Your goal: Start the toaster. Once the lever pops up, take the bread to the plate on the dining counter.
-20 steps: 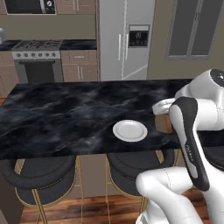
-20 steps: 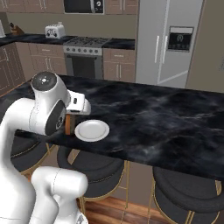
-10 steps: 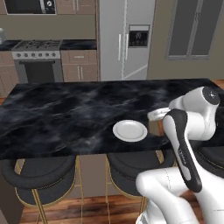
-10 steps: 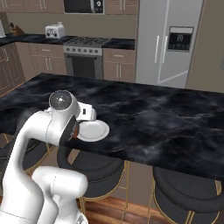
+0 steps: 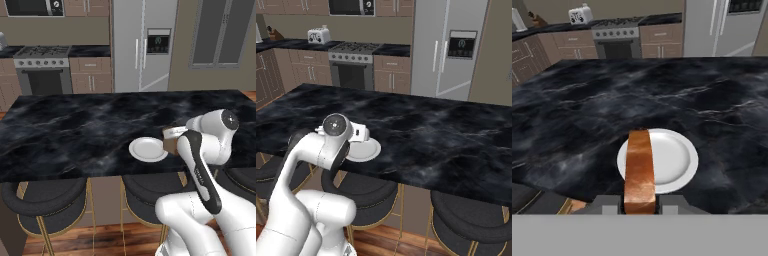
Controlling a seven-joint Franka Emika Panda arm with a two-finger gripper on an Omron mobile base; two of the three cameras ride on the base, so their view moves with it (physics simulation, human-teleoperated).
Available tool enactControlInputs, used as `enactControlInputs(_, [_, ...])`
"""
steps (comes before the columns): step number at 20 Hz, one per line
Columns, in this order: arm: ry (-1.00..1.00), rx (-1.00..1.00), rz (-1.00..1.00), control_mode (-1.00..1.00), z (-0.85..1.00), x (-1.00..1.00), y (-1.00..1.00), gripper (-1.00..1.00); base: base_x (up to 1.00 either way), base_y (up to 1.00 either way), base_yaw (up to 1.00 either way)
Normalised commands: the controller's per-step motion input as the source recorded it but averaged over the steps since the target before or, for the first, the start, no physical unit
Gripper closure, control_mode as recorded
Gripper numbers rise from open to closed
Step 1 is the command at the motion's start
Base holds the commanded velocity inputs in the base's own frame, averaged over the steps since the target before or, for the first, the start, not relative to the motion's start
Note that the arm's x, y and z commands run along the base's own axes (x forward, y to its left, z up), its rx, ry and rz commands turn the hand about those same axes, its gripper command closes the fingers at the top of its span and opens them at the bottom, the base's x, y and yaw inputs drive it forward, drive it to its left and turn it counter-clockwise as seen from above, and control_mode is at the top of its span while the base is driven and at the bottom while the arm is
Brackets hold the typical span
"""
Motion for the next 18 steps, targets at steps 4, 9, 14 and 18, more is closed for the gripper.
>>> enactControlInputs(4, [0.0, 0.0, 0.0, -1.0, -0.11, 0.41, 0.0, 1.0, 0.0, 0.0, 0.0])
enactControlInputs(9, [0.0, 0.0, 0.0, -1.0, -0.18, 0.47, 0.04, 1.0, 0.0, 0.0, 0.0])
enactControlInputs(14, [0.0, 0.0, 0.0, -1.0, -0.28, 0.37, 0.14, 1.0, 0.0, 0.0, 0.0])
enactControlInputs(18, [0.0, 0.0, 0.0, -1.0, -0.23, 0.21, 0.12, 1.0, 0.0, 0.0, 0.0])
